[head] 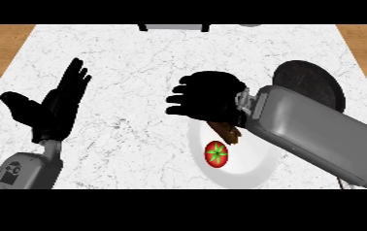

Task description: Pick the sweet potato from the plate and place it in the pan

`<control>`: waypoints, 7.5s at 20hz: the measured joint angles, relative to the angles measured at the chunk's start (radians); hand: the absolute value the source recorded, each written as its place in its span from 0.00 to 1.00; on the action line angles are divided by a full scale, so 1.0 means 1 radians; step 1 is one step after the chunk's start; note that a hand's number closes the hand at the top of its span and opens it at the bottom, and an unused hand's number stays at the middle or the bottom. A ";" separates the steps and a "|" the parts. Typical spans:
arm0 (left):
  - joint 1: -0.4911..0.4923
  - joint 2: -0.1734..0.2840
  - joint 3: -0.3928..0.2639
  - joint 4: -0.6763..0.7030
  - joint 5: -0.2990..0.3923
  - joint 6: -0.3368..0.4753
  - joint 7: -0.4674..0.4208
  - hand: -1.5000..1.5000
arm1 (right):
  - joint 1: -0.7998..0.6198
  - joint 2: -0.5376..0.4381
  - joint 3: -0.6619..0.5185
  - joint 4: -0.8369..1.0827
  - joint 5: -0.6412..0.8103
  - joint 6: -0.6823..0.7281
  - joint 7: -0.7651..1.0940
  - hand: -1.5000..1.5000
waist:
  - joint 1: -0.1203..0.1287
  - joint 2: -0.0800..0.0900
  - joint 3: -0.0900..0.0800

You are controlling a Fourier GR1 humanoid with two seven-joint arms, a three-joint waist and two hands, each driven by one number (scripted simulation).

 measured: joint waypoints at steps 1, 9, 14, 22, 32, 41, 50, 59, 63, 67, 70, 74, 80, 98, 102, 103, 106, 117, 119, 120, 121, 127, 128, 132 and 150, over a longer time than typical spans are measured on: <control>0.007 -0.001 0.000 -0.005 0.000 0.000 0.000 0.50 | -0.004 0.001 0.024 0.009 0.022 0.025 0.010 0.00 | 0.000 0.000 0.000; 0.008 0.003 0.032 -0.031 -0.010 -0.006 0.040 0.50 | 0.038 0.011 0.117 -0.076 0.160 0.176 0.062 0.00 | -0.016 -0.002 0.001; 0.013 -0.013 0.040 -0.030 -0.025 -0.011 0.037 0.50 | 0.063 -0.012 0.172 -0.146 0.283 0.174 0.071 0.00 | -0.018 -0.001 0.001; 0.015 -0.028 0.063 -0.042 -0.051 -0.032 0.056 0.50 | 0.156 0.041 0.180 -0.210 0.433 0.187 0.104 0.00 | -0.017 0.000 0.001; 0.026 -0.051 0.103 -0.032 -0.075 -0.077 0.053 0.50 | 0.262 0.125 0.196 -0.127 0.622 0.161 0.113 0.00 | -0.014 0.000 0.001; 0.035 -0.089 0.111 -0.061 -0.115 -0.081 0.080 0.50 | 0.270 0.196 0.130 0.055 0.736 0.075 0.031 0.00 | -0.012 0.001 0.002; 0.030 -0.102 0.148 -0.074 -0.133 -0.115 0.097 0.50 | 0.326 0.236 0.095 0.185 0.861 -0.026 -0.026 0.00 | -0.013 0.001 0.002; 0.026 -0.130 0.162 -0.078 -0.165 -0.129 0.112 0.50 | 0.351 0.319 0.013 0.342 0.939 -0.114 -0.086 0.00 | -0.013 -0.003 0.000; 0.041 -0.141 0.162 -0.094 -0.179 -0.132 0.115 0.50 | 0.346 0.319 -0.007 0.364 0.962 -0.164 -0.146 1.00 | -0.011 -0.012 0.001; 0.012 -0.148 0.178 -0.049 -0.177 -0.146 0.102 0.50 | 0.341 0.327 -0.026 0.399 0.975 -0.244 -0.196 1.00 | -0.011 -0.020 0.001; 0.016 -0.143 0.188 -0.056 -0.173 -0.155 0.116 0.50 | 0.347 0.343 -0.042 0.407 0.989 -0.265 -0.201 1.00 | -0.011 -0.023 0.001; 0.015 -0.148 0.192 -0.068 -0.181 -0.152 0.123 0.50 | 0.349 0.354 -0.073 0.432 0.990 -0.298 -0.229 1.00 | -0.009 -0.024 0.002; 0.040 -0.140 0.219 -0.070 -0.177 -0.148 0.118 0.50 | 0.446 0.429 -0.316 0.412 0.863 -0.254 -0.063 1.00 | -0.051 -0.021 0.004; 0.054 -0.152 0.215 -0.059 -0.187 -0.165 0.100 0.50 | 0.623 0.495 -0.494 -0.356 0.716 -0.266 0.753 1.00 | -0.041 -0.010 0.001; 0.038 -0.162 0.217 -0.046 -0.191 -0.178 0.093 0.50 | 0.619 0.493 -0.521 -0.484 0.712 -0.187 0.817 1.00 | -0.030 -0.005 0.001; 0.042 -0.159 0.223 -0.052 -0.186 -0.186 0.091 0.50 | 0.616 0.492 -0.543 -0.486 0.709 -0.195 0.817 1.00 | -0.027 -0.004 0.001; 0.050 -0.170 0.215 -0.073 -0.197 -0.181 0.101 0.50 | 0.587 0.467 -0.646 -0.484 0.679 -0.202 0.796 1.00 | -0.021 -0.002 0.001; 0.033 -0.188 0.220 -0.073 -0.213 -0.182 0.116 0.50 | 0.606 0.275 -1.046 -0.321 0.478 -0.405 0.552 1.00 | -0.018 0.002 0.002; 0.012 -0.188 0.226 -0.062 -0.214 -0.182 0.125 0.50 | 0.599 0.244 -1.101 -0.242 0.444 -0.459 0.495 1.00 | -0.017 0.003 0.002; 0.021 -0.197 0.219 -0.068 -0.221 -0.178 0.120 0.50 | 0.607 0.232 -1.124 -0.199 0.429 -0.495 0.459 1.00 | -0.015 0.003 0.002; 0.017 -0.197 0.218 -0.074 -0.223 -0.178 0.128 0.50 | 0.604 0.217 -1.148 -0.153 0.413 -0.526 0.425 1.00 | -0.014 0.004 0.002; 0.014 -0.198 0.232 -0.049 -0.223 -0.199 0.102 0.50 | 0.558 0.159 -1.215 0.163 0.343 -0.679 0.219 1.00 | -0.008 0.005 0.002; 0.009 -0.196 0.236 -0.040 -0.220 -0.207 0.100 0.50 | 0.553 0.154 -1.221 0.210 0.330 -0.699 0.182 1.00 | -0.008 0.006 0.002; 0.007 -0.194 0.237 -0.055 -0.222 -0.213 0.114 0.50 | 0.495 0.131 -1.235 0.451 0.327 -0.807 0.065 1.00 | 0.001 0.007 0.003; 0.003 -0.212 0.240 -0.050 -0.240 -0.220 0.111 0.50 | 0.326 0.039 -1.430 1.064 0.167 -0.888 -0.149 0.00 | 0.007 0.011 0.004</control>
